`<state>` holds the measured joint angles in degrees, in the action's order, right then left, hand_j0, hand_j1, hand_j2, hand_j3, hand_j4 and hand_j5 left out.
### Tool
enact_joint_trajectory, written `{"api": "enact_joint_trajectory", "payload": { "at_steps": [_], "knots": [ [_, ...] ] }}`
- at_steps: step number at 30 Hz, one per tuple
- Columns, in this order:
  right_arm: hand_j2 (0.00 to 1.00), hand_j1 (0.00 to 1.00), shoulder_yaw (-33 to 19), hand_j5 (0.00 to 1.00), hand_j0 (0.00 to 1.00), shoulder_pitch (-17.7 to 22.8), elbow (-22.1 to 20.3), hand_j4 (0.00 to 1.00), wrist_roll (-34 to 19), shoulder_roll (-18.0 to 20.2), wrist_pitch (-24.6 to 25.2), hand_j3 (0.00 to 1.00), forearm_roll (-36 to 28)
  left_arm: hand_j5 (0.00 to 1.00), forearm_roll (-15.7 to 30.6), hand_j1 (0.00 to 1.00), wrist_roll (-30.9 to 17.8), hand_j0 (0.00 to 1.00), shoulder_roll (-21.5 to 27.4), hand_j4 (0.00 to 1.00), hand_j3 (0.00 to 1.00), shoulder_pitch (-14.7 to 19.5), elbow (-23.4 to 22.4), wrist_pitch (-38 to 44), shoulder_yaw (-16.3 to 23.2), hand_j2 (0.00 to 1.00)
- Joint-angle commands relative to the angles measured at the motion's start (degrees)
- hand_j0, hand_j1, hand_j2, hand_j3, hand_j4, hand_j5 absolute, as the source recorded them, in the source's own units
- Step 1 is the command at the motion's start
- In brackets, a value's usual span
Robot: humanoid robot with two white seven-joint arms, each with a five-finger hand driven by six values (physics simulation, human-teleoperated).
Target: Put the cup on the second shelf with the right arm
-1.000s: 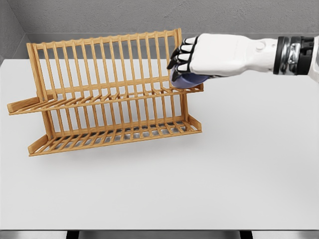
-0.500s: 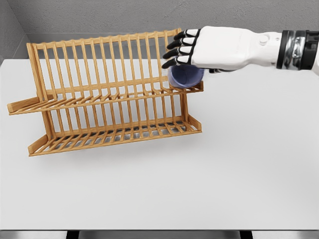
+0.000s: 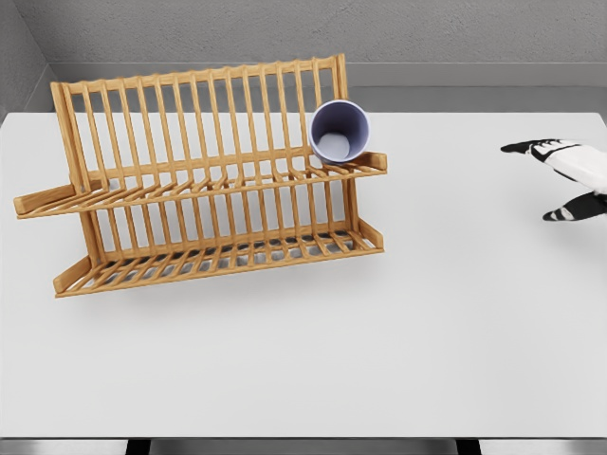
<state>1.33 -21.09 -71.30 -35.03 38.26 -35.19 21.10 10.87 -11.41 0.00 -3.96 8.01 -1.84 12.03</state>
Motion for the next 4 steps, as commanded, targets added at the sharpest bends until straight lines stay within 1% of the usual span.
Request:
{"api": "enact_joint_trajectory", "payload": {
  "at_steps": [1,2,4],
  "knots": [
    [1.0,1.0,-0.71,1.0,1.0,0.0,-1.21,1.0,0.03,-6.35,0.19,1.0,-0.45,1.0,0.02,1.0,-0.02,1.0,0.0,1.0,1.0,0.0,-0.01,0.0,0.01,1.0],
    [1.0,1.0,-0.71,1.0,1.0,-0.35,-1.21,1.0,0.03,-7.14,0.19,1.0,-0.36,1.0,0.02,1.0,-0.02,1.0,0.0,1.0,1.0,0.0,-0.01,0.0,0.01,1.0],
    [1.0,1.0,-0.62,1.0,1.0,-0.53,-1.3,1.0,0.03,-7.23,0.19,1.0,-0.36,1.0,0.11,1.0,-0.02,1.0,0.0,1.0,1.0,0.0,-0.01,0.0,0.19,1.0]
  ]
}}
